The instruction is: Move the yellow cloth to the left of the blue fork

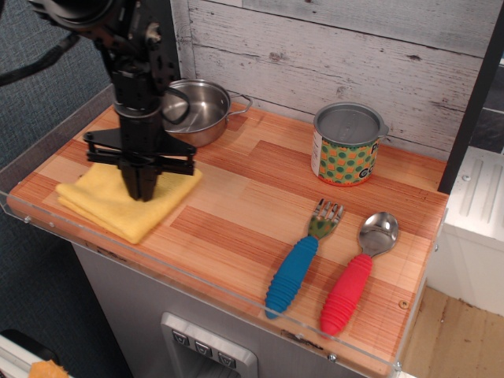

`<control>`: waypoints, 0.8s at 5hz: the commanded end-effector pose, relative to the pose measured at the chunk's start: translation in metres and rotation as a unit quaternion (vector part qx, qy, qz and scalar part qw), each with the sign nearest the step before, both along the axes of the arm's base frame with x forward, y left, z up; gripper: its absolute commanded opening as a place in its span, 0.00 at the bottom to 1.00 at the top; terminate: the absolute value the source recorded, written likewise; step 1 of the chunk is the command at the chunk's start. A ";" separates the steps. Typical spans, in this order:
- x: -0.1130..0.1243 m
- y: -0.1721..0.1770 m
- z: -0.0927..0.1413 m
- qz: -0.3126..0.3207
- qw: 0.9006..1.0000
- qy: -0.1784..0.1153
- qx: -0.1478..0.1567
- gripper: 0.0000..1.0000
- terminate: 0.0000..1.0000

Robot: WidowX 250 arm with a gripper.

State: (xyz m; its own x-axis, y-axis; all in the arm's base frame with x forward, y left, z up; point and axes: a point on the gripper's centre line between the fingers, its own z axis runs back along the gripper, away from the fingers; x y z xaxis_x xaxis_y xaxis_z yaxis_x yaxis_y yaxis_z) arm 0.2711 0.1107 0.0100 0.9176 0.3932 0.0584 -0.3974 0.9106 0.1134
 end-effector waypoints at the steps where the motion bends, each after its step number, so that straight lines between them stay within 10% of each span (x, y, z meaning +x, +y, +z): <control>1: 0.007 -0.030 0.012 0.019 0.999 -0.025 -0.017 0.00 0.00; 4: 0.007 -0.074 0.004 -0.005 0.999 -0.021 -0.032 0.00 0.00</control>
